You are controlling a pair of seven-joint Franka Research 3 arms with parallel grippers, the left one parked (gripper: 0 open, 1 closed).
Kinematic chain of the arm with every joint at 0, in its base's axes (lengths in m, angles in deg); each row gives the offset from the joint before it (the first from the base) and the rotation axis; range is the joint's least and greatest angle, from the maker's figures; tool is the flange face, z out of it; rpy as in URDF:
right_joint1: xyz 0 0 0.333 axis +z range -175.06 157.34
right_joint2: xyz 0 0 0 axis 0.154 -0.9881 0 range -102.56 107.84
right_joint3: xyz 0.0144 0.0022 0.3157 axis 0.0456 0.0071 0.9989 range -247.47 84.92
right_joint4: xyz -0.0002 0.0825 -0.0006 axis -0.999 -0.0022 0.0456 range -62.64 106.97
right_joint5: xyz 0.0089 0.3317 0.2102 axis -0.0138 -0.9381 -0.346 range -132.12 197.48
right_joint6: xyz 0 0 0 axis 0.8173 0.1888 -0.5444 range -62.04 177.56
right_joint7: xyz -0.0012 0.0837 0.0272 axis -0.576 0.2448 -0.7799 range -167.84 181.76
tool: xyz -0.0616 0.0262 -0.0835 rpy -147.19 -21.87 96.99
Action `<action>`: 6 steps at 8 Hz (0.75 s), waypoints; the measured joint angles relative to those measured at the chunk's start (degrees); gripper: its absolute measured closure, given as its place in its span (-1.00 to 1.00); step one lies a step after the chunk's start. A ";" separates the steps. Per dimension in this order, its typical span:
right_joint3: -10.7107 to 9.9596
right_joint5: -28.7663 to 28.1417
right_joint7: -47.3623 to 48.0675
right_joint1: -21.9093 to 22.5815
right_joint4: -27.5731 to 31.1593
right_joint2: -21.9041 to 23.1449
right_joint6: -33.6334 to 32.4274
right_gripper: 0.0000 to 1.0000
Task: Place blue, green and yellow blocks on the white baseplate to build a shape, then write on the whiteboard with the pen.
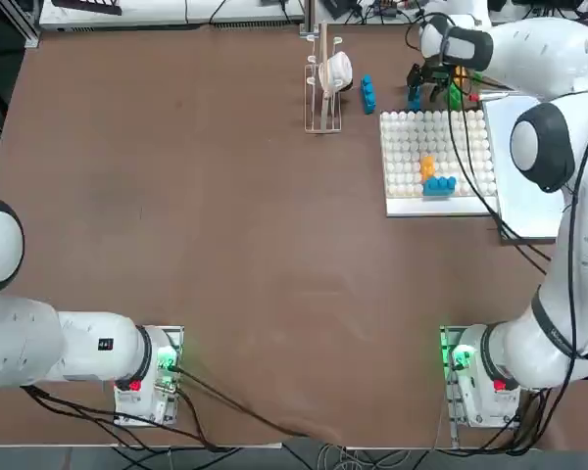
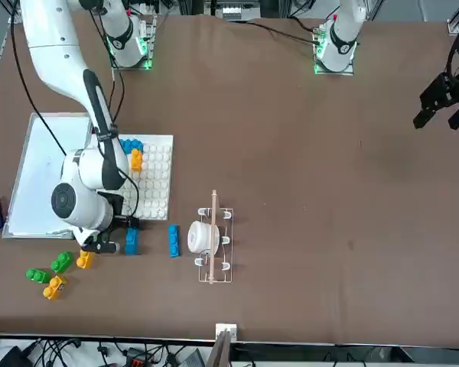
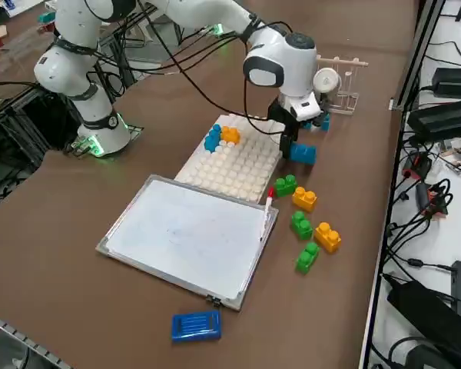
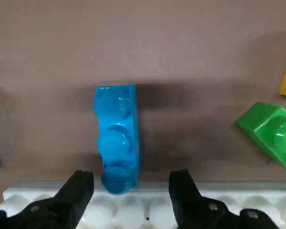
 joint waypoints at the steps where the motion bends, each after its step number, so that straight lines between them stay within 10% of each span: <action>1: 0.00 0.00 -0.01 0.00 -0.91 -0.42 -0.01 -0.94; 6: 0.03 0.00 -0.01 0.16 -5.66 -3.84 -0.08 -0.93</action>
